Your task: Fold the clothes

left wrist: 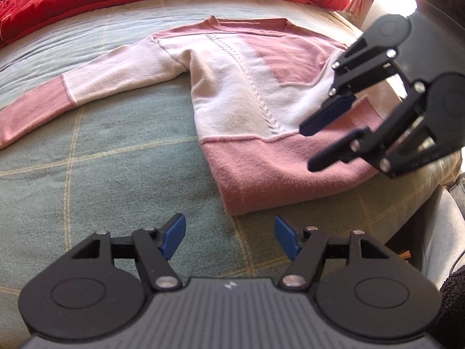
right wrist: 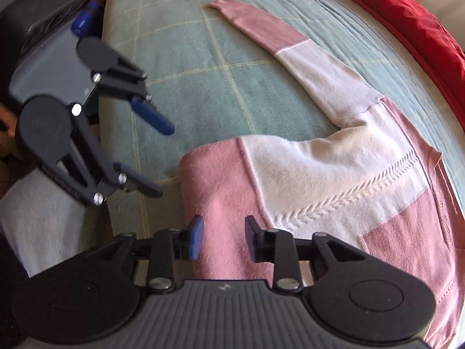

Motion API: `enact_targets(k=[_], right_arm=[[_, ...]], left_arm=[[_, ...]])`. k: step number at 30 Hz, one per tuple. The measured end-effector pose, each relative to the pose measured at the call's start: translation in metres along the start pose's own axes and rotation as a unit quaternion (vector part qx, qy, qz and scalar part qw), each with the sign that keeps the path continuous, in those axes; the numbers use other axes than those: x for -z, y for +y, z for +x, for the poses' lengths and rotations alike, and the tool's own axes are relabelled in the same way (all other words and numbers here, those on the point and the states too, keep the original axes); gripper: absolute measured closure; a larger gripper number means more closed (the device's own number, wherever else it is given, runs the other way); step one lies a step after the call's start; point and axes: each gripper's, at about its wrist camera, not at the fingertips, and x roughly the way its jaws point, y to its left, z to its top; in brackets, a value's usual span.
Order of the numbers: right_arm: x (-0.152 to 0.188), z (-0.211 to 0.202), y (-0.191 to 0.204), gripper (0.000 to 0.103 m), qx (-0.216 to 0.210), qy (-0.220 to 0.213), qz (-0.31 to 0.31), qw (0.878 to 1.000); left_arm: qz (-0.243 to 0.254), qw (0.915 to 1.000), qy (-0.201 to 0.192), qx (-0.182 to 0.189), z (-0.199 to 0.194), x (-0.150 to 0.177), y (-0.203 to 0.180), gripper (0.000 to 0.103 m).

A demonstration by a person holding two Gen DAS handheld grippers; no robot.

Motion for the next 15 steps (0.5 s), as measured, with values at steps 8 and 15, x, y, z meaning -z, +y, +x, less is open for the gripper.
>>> enact_targets(k=[8, 15], right_arm=[[0.021, 0.014, 0.028, 0.095, 0.08, 0.013, -0.093, 0.992], [0.011, -0.011, -0.023, 0.095, 0.106, -0.016, -0.034, 0.994]], left_arm=[[0.008, 0.9998, 0.017, -0.001, 0.005, -0.001, -0.002, 0.035], [0.027, 0.9993, 0.025, 0.009, 0.011, -0.01, -0.016, 0.035]])
